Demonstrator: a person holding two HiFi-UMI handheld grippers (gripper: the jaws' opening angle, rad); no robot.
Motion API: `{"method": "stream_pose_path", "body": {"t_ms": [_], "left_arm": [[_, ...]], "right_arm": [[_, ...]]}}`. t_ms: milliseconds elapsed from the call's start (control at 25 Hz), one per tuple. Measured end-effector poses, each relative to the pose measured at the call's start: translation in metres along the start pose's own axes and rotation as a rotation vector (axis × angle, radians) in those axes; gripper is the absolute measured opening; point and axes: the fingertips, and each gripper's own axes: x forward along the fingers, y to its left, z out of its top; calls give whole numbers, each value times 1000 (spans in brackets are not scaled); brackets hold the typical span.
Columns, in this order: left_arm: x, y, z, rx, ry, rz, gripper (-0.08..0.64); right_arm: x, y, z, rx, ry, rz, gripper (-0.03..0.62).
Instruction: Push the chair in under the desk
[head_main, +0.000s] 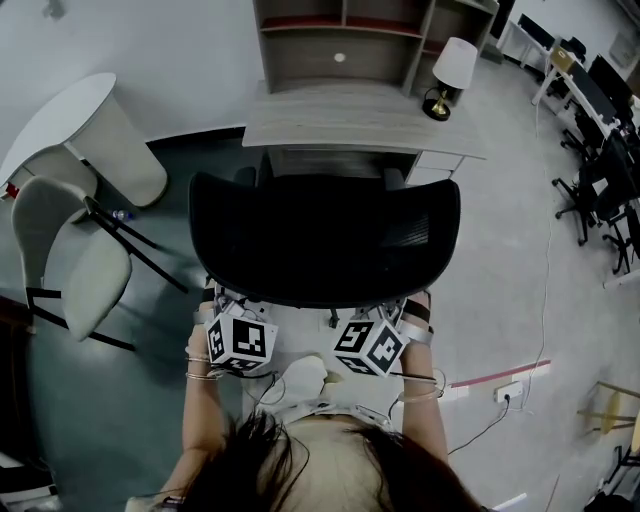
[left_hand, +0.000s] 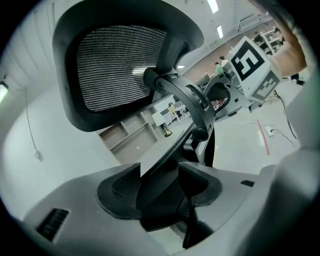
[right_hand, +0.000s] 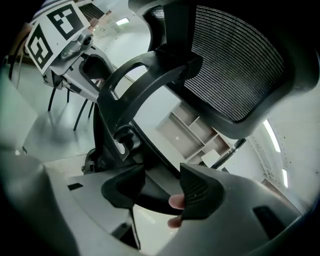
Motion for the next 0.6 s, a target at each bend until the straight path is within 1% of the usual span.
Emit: {"method": "stream_pose_path", "body": {"t_ms": [200,400,600], "left_arm": [[-4,1,1,13,-4,25,239],[-17,-1,4,-10,-19,59,239],[-30,-4,10,-24,-13,93,231]], "right_arm": [[-1,-2,0,8,-4,2,221],[-6,-1,-2,56,-13,10,210],[-14,4,-10,95,-9,46,198]]}}
